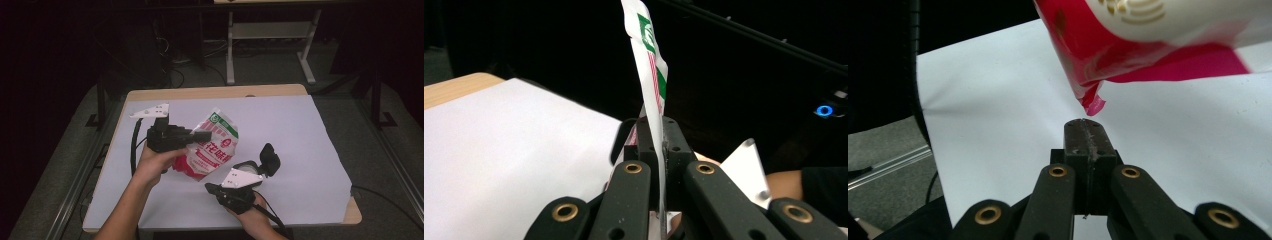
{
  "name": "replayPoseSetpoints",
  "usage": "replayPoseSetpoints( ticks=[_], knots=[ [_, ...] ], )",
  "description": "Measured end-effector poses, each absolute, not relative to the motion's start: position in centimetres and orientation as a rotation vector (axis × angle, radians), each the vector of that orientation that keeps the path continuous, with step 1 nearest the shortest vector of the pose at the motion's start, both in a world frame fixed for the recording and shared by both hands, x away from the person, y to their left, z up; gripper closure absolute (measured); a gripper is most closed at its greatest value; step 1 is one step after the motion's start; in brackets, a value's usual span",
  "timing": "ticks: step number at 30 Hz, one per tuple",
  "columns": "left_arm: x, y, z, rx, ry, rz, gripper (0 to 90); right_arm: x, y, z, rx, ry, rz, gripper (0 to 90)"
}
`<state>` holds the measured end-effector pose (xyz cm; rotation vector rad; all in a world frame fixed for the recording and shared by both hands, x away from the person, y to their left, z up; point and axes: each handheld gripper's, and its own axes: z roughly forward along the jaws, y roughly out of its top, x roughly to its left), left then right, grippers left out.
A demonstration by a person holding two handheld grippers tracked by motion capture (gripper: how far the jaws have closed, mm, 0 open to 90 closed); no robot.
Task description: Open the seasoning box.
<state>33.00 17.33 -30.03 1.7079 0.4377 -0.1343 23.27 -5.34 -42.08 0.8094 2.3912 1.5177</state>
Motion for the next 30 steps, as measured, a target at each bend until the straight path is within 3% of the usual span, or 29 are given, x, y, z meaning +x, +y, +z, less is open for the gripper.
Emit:
replayPoseSetpoints(
  ticks=[30],
  knots=[
    [36.3,17.6,-33.3,1.752,0.464,0.046,89.9,23.3,-14.6,-41.5,0.648,2.484,1.577,90.0]
  ],
)
